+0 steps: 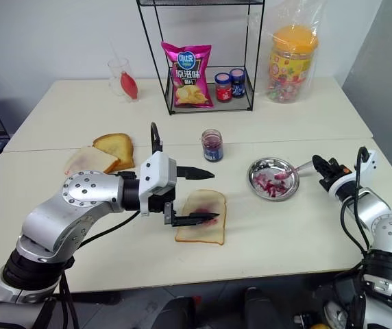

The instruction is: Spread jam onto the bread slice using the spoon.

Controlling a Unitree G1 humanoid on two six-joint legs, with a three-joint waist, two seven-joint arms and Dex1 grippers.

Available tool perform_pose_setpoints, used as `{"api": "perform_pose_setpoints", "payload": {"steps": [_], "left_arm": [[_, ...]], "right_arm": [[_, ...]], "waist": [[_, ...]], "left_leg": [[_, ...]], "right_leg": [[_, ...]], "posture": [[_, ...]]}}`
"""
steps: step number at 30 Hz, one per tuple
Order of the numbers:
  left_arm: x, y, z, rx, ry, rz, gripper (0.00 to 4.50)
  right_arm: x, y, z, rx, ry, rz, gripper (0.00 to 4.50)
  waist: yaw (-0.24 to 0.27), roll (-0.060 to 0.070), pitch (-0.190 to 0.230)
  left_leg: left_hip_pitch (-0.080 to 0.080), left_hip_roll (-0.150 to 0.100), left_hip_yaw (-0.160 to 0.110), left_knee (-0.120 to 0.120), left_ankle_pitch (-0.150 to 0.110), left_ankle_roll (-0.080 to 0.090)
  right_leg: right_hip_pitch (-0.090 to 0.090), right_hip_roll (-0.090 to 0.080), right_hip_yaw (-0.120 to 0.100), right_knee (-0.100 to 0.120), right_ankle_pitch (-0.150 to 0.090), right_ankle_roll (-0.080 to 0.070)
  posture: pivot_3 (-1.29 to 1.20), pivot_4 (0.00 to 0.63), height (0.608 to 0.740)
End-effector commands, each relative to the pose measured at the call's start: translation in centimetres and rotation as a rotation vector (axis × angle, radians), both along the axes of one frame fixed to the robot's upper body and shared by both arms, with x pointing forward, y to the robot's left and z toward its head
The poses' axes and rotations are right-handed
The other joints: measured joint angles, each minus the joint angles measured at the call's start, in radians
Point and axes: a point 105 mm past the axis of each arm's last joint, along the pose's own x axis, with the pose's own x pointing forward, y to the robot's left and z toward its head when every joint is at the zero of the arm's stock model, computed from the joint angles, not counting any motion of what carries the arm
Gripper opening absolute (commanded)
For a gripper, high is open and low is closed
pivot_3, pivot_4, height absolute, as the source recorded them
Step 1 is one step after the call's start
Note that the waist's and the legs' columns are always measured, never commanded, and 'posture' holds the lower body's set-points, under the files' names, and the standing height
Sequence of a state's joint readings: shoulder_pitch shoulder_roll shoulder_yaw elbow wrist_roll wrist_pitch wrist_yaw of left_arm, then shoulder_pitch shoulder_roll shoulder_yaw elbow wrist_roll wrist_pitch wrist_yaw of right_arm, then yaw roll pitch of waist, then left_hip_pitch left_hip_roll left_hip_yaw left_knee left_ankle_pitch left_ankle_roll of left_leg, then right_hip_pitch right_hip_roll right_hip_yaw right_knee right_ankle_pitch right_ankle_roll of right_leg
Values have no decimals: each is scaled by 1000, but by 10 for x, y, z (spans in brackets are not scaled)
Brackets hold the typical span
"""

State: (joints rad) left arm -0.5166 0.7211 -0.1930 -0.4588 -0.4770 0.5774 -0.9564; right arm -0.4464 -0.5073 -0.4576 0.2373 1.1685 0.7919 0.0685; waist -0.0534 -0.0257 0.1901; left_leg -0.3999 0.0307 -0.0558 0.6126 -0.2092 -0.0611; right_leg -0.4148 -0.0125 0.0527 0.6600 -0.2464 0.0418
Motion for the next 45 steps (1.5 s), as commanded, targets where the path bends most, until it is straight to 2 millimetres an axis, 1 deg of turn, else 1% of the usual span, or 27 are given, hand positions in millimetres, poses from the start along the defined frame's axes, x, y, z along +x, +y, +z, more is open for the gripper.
{"api": "perform_pose_setpoints", "payload": {"steps": [1, 3, 4, 6, 11, 12, 13, 14, 15, 17, 18, 23, 24, 26, 30, 34, 36, 38, 40, 43, 45], "left_arm": [[-2, -1, 4, -3, -34, -19, 4500], [-1, -2, 3, 3, -38, -18, 4500], [-1, -2, 2, 6, -40, -18, 4500], [-1, -3, 2, 5, -44, -18, 4500], [0, -7, 6, -8, -50, -20, 4500], [-1, -7, 6, -7, -49, -23, 4500], [-1, -7, 6, -7, -50, -24, 4500], [-1, -7, 7, -7, -51, -24, 4500], [-1, -8, 8, -11, -53, -26, 4500], [-1, -9, 10, -21, -52, -31, 4500], [-1, -10, 10, -23, -52, -32, 4500], [0, -11, 11, -20, -56, -32, 4500], [1, -11, 11, -21, -57, -32, 4500], [1, -11, 11, -21, -59, -31, 4500], [2, -12, 12, -23, -67, -29, 4500], [2, -13, 12, -26, -65, -29, 4500], [3, -12, 12, -27, -66, -26, 4500], [4, -12, 12, -28, -68, -21, 4500], [4, -11, 12, -29, -69, -15, 4500], [10, 3, 13, -29, -76, 53, 4500], [13, 11, 11, -28, -78, 99, 4500]], "right_arm": [[3, -3, 15, -21, -64, 8, 36], [3, -2, 11, -56, -47, 15, 36], [2, -2, 9, -71, -41, 20, 373], [2, -1, 7, -100, -38, 25, 643], [2, -4, 8, -221, -56, 11, 1821], [2, -5, 10, -225, -67, -1, 1973], [2, -6, 10, -241, -72, -7, 2250], [1, -7, 10, -260, -77, -7, 2393], [0, -6, 11, -261, -89, -7, 2690], [-1, -4, 13, -313, -108, -2, 3104], [-2, -2, 14, -344, -120, 5, 3390], [-2, 9, 13, -524, -152, 27, 4381], [-2, 11, 13, -548, -163, 32, 4470], [-2, 12, 14, -580, -178, 34, 4470], [-2, 11, 19, -702, -227, 19, 4470], [-3, 12, 23, -754, -261, 20, 4470], [-1, 7, 27, -810, -275, -29, 4470], [0, -1, 33, -830, -291, -93, 4470], [-1, -5, 38, -839, -310, -123, 4470], [-9, 3, 51, -863, -384, -73, 4470], [-14, 7, 54, -860, -408, -39, 4470]], "waist": [[0, 0, 0], [0, 0, 0], [0, 0, 0], [0, 0, 0], [0, 0, 0], [0, 0, 0], [0, 0, 0], [0, 0, 0], [0, 0, 0], [1, 0, 0], [1, 0, 0], [-1, 0, 0], [-1, 0, 0], [-1, 0, 0], [0, 0, 0], [-1, 0, 0], [-1, 0, 0], [-1, 0, 0], [-1, 0, 0], [-1, 0, 0], [-2, 0, 0]], "left_leg": [[0, 0, 0, 0, 0, 0], [0, 0, 0, 0, 0, 0], [0, 0, 0, 0, 0, 0], [0, 0, 0, 0, 0, 0], [0, 0, 0, 0, 0, 0], [0, 0, 1, 0, 0, 0], [0, 0, 0, 0, 0, 0], [0, 0, 0, 0, 0, 0], [0, 0, 0, 0, 0, 0], [0, 0, 0, 0, 0, 0], [0, 0, 0, 0, 0, 0], [1, 0, 1, 1, 0, 0], [1, 0, 1, 1, 0, 0], [1, 0, 1, 1, 0, 0], [1, -1, 1, 1, 0, 0], [1, -1, 2, 1, 0, 0], [1, -1, 2, 1, 0, 0], [1, -1, 2, 1, 0, 0], [1, -1, 2, 1, 0, 0], [1, -1, 2, 2, 0, 0], [2, -1, 2, 1, 0, 0]], "right_leg": [[0, 0, 0, 0, 0, 0], [0, 0, 0, 0, 0, 0], [0, 0, 1, 0, 0, 0], [0, 0, 1, 0, 0, 0], [0, 0, 1, 0, 0, 1], [0, 0, 1, 1, 0, 1], [0, 0, 1, 1, 0, 1], [0, 0, 1, 1, 0, 1], [0, 0, 1, 1, 0, 1], [0, 0, 1, 0, 0, 1], [0, 0, 1, 0, 0, 1], [0, 0, 1, 1, 0, 1], [0, 0, 2, 1, 0, 1], [0, 0, 1, 2, 0, 1], [0, 0, 2, 1, 1, 1], [0, 0, 2, 1, 1, 1], [0, 0, 2, 2, 1, 1], [0, 0, 3, 2, 1, 1], [0, 0, 3, 2, 1, 1], [0, 0, 3, 2, 1, 2], [0, 0, 4, 2, 1, 2]], "posture": [[0, 150, 740], [0, 150, 740], [0, 150, 740], [0, 150, 740], [0, 150, 740], [0, 150, 740], [0, 150, 740], [0, 150, 740], [0, 150, 740], [0, 150, 740], [0, 150, 740], [0, 150, 740], [0, 150, 740], [0, 150, 740], [0, 150, 740], [0, 150, 740], [0, 150, 740], [0, 150, 740], [0, 150, 740], [0, 150, 740], [0, 150, 740]]}}
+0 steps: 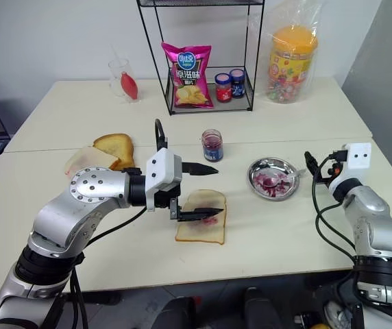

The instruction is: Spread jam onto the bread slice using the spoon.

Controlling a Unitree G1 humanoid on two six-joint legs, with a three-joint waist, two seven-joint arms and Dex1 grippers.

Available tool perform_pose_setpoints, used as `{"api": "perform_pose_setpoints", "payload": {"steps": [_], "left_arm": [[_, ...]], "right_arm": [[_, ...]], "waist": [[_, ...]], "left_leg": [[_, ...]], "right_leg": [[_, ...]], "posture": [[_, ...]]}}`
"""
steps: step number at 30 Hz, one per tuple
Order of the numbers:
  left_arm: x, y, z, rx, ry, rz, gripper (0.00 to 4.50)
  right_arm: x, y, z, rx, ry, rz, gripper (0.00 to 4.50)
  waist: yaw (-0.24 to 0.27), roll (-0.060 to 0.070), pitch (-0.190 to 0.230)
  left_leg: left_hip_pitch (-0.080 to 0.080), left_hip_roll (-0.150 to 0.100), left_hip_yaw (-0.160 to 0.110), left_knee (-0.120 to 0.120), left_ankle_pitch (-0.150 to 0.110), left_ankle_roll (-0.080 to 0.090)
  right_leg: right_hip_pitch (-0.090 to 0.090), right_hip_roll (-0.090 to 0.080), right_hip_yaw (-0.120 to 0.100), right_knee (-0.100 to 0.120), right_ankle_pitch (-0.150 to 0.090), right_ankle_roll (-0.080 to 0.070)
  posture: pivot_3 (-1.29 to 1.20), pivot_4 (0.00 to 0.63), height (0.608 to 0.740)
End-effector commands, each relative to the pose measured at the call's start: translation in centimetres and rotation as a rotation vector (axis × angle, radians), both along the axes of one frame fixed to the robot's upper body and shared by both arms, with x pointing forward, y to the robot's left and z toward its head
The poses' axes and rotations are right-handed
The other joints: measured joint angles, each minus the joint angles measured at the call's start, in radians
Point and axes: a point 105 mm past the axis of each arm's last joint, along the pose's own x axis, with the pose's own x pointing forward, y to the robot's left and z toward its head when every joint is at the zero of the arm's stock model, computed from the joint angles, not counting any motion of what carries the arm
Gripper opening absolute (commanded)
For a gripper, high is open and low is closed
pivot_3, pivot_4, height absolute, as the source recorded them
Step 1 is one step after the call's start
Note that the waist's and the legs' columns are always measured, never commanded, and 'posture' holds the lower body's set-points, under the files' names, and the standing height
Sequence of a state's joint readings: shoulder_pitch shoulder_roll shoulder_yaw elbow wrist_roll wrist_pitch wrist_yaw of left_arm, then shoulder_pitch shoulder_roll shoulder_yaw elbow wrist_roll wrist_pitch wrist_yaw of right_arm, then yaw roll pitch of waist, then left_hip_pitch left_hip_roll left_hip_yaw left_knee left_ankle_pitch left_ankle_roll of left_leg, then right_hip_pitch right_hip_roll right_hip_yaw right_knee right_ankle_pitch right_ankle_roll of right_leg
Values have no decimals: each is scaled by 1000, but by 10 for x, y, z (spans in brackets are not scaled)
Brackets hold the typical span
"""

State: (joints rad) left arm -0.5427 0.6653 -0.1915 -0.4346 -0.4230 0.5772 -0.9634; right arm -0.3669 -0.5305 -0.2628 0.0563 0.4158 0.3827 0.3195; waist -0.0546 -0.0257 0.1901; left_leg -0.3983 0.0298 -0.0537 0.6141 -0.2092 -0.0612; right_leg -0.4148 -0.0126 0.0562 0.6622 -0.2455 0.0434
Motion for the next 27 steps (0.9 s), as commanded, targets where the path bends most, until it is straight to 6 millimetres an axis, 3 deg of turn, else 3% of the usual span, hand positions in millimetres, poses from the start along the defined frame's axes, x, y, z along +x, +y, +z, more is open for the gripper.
{"api": "perform_pose_setpoints", "payload": {"steps": [1, 4, 13, 19, 27], "left_arm": [[13, 29, 4, 20, -72, 154, 4500], [20, 66, -3, 101, -98, 294, 4500], [-13, 134, -19, 190, 25, 397, 4500], [-27, 137, -25, 181, 34, 400, 4500], [-38, 140, -44, 283, 29, 427, 4500]], "right_arm": [[-18, 9, 37, -38, -117, 113, 4470], [-39, 18, 46, -45, -105, 242, 4470], [-105, 33, 30, -302, 175, 603, 4470], [-124, 24, 20, -422, 298, 692, 4470], [-120, 18, 19, -480, 309, 697, 4470]], "waist": [[-1, 0, 0], [-1, 0, 0], [5, 0, 0], [10, -1, 0], [10, -1, 0]], "left_leg": [[0, 0, 0, 0, 0, 0], [1, 0, 0, 0, 0, 0], [1, 0, 2, 0, 0, 0], [1, 0, 3, 1, 0, 0], [2, 0, 4, 1, 0, 0]], "right_leg": [[0, 0, 0, 0, 0, 0], [0, 0, 1, 0, 0, 0], [0, -1, 2, -1, -3, -5], [1, -1, 3, -1, -4, -6], [0, -1, 4, -2, -3, -6]], "posture": [[0, 150, 740], [0, 150, 740], [0, 150, 740], [0, 150, 740], [0, 150, 740]]}}
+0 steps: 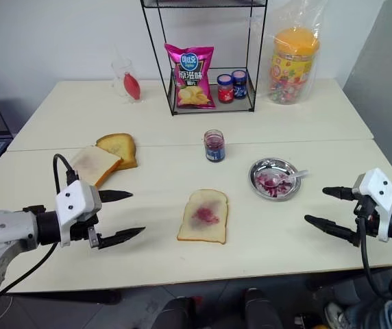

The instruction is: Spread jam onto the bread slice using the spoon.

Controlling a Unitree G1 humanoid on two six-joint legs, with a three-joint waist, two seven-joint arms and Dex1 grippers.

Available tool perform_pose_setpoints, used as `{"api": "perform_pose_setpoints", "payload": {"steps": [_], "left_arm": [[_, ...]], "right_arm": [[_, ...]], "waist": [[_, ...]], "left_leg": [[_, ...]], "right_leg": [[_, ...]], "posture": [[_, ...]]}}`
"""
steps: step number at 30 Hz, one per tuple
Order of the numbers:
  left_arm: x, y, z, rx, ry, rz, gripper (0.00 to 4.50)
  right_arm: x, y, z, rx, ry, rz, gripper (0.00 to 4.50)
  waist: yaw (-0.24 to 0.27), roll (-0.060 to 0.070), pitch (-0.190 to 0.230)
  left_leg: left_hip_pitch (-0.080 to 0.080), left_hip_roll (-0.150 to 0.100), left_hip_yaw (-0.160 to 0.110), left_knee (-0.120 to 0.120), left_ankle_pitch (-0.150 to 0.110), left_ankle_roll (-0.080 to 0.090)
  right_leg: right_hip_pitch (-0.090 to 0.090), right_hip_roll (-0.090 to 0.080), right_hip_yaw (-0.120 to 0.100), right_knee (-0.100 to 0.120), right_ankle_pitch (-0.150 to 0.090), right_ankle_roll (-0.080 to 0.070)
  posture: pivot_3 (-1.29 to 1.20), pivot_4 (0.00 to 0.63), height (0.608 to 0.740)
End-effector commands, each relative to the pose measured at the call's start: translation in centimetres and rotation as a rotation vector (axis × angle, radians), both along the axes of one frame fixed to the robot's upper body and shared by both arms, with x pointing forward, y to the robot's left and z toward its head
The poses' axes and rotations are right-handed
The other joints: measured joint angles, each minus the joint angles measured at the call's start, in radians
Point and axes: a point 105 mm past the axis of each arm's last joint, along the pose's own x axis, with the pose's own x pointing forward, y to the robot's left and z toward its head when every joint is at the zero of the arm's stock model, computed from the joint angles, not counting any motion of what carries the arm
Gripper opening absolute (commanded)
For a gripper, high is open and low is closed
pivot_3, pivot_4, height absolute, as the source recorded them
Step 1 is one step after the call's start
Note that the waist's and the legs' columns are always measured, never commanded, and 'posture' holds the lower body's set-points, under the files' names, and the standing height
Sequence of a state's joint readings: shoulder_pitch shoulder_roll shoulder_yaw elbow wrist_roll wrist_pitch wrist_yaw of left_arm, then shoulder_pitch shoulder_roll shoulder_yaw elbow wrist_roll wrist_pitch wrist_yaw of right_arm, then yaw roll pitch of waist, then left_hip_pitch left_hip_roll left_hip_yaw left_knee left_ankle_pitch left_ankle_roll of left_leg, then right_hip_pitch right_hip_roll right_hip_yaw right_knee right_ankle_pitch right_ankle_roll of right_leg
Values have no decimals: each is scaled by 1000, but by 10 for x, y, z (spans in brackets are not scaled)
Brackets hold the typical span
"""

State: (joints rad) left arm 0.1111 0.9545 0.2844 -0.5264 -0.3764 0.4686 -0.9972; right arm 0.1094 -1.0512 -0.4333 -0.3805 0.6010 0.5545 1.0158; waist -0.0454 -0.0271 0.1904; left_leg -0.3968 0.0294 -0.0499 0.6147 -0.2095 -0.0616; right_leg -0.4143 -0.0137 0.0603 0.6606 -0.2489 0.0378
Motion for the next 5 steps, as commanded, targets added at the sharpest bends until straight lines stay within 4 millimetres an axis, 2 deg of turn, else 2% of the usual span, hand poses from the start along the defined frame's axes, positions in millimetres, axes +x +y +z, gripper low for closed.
{"api": "perform_pose_setpoints", "payload": {"steps": [1, 5], "left_arm": [[-1, 0, 6, 44, -53, -16, 4500], [0, -6, 9, -28, -46, -31, 4500]], "right_arm": [[1, 2, 9, -37, -43, 26, 4470], [2, 6, 8, -22, -48, 38, 4470]], "waist": [[1, 0, 0], [4, 0, 0]], "left_leg": [[0, 0, 0, 0, 0, 0], [0, 0, 0, 0, 0, 0]], "right_leg": [[0, 0, 0, 0, 0, 0], [0, 0, 0, 0, 0, 0]], "posture": [[0, 150, 740], [0, 150, 740]]}}
